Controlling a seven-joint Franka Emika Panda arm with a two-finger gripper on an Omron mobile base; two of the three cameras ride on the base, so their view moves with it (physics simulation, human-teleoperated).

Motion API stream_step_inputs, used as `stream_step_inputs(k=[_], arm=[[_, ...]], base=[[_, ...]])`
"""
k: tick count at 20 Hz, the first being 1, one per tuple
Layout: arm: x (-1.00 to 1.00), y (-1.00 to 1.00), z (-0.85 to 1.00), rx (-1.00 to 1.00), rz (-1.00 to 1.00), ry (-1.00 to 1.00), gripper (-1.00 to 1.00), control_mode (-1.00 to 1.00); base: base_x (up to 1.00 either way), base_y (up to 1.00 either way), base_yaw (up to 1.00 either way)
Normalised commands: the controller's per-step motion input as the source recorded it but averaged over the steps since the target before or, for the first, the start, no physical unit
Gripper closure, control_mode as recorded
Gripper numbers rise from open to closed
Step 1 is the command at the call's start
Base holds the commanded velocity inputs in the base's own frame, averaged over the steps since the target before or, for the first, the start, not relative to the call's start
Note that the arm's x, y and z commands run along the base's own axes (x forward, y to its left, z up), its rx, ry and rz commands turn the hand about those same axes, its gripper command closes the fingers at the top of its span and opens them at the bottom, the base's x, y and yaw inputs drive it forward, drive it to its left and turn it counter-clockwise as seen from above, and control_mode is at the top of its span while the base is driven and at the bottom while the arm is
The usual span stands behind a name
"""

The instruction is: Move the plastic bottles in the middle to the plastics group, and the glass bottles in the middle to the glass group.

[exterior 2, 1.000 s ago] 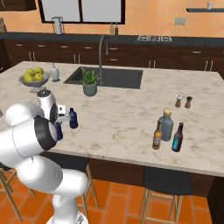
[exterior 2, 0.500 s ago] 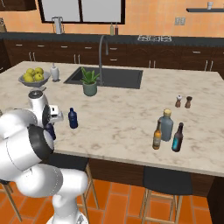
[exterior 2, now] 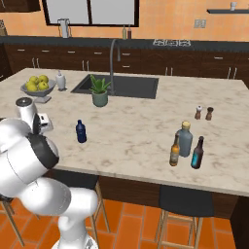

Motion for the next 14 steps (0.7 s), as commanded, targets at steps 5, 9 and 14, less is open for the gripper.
stream_step_inputs(k=[5,9,14], arm=[[-0.05,0.72,0.26,0.00,0.18,0.00,1.00,-1.00],[0.00,0.39,0.03,0.00,0.18,0.00,1.00,-1.00],[0.00,0.35,0.00,0.05,0.14,-0.01,1.00,-1.00]], base=[[0.00,0.00,0.00],[0.00,0.00,0.00],[0.00,0.00,0.00]])
